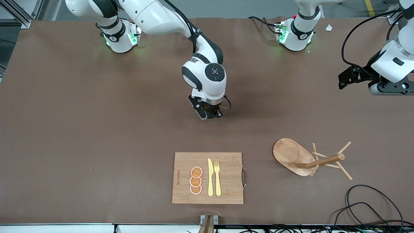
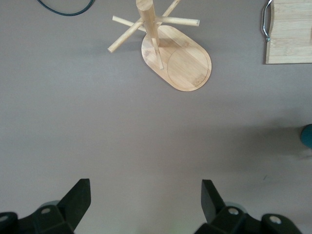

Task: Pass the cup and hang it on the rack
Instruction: 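Carry the teal mug with the right gripper toward the table middle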

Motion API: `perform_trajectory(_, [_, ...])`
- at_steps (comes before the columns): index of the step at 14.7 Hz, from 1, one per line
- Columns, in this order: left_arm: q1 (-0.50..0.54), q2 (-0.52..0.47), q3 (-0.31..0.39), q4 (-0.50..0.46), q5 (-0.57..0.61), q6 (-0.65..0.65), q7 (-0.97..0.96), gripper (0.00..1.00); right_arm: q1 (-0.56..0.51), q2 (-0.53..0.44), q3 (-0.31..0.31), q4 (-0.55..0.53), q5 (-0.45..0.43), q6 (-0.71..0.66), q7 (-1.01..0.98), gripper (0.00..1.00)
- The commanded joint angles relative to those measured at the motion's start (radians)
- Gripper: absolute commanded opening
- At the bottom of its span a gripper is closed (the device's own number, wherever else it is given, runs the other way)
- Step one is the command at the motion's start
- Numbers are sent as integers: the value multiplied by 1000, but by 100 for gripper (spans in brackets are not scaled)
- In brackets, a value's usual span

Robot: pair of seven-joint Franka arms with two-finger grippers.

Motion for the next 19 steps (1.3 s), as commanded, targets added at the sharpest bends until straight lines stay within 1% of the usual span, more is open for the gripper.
perform_trajectory(1, [3, 10, 1, 24, -4, -15, 14, 100, 7, 30, 4, 57, -27, -34, -42, 0])
perform_trajectory(7, [5, 10, 2, 23, -7, -15, 16, 100, 22, 47, 4, 68, -27, -1, -88, 1])
perform_trajectory(8, [5, 10, 2, 23, -7, -15, 16, 100, 22, 47, 4, 68, -26, -2, -87, 8])
perform_trajectory(9, [5, 10, 2, 24, -6, -15, 16, 100, 21, 46, 4, 68, -23, -2, -85, 26])
perform_trajectory(10, [3, 10, 2, 24, -6, -15, 16, 100, 22, 47, 3, 65, -26, -2, -78, 74])
perform_trajectory(11, [3, 10, 2, 23, -6, -15, 16, 100, 35, 47, 1, 59, -36, -2, -87, 77])
perform_trajectory(12, [3, 10, 2, 23, -6, -15, 16, 100, 47, 49, 1, 57, -61, -2, -85, 93])
perform_trajectory(13, [3, 10, 2, 23, -7, -15, 16, 100, 49, 52, 1, 57, -99, -2, -90, 100])
perform_trajectory(14, [3, 10, 2, 23, -7, -15, 16, 100, 49, 53, 3, 57, -113, -2, -93, 100])
perform_trajectory(19, [5, 13, 2, 23, -7, -16, 16, 100, 26, 40, 12, 65, -101, -13, -104, 100])
